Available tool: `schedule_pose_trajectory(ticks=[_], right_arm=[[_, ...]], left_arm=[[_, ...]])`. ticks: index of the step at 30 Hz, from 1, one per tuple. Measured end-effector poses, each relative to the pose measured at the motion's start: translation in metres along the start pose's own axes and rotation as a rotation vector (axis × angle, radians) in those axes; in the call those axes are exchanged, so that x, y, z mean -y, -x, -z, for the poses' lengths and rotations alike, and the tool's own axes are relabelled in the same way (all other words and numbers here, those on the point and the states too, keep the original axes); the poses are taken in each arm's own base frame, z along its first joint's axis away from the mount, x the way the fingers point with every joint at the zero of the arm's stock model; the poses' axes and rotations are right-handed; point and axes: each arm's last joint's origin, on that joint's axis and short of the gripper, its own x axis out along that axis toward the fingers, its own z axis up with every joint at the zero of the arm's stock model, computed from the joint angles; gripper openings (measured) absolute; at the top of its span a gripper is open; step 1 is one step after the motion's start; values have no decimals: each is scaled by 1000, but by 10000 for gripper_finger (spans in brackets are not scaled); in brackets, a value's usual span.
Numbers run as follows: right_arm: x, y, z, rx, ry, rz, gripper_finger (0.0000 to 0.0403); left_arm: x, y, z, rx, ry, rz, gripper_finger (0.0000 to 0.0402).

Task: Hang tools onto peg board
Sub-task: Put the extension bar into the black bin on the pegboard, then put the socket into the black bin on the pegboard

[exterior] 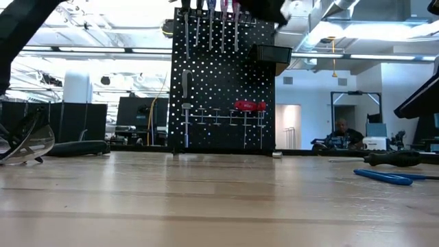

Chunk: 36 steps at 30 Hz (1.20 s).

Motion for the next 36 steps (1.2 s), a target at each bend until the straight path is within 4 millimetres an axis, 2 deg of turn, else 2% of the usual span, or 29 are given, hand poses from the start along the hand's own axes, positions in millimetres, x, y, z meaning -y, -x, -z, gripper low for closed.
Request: schedule_pose_trajectory(ticks=[5, 9, 18, 23, 28, 36], right_arm=[[0, 0, 0, -3, 22, 3, 240], [0, -1, 0, -7, 21, 4, 240], [1, -1, 0, -8, 35, 11, 240], [1, -1, 0, -8, 36, 11, 240], [2, -1, 0, -9, 63, 12, 240], [-3, -3, -2, -3, 31, -14, 240]], left_arm=[[-4, -11, 16, -79, -40, -22, 57], [-5, -10, 17, -93, -88, -18, 85], [-4, -9, 16, -116, -93, -21, 120], [3, 3, -2, -132, -125, -100, 137], [16, 28, -31, -103, -147, -82, 137], [63, 69, -61, -107, -179, 10, 137]])
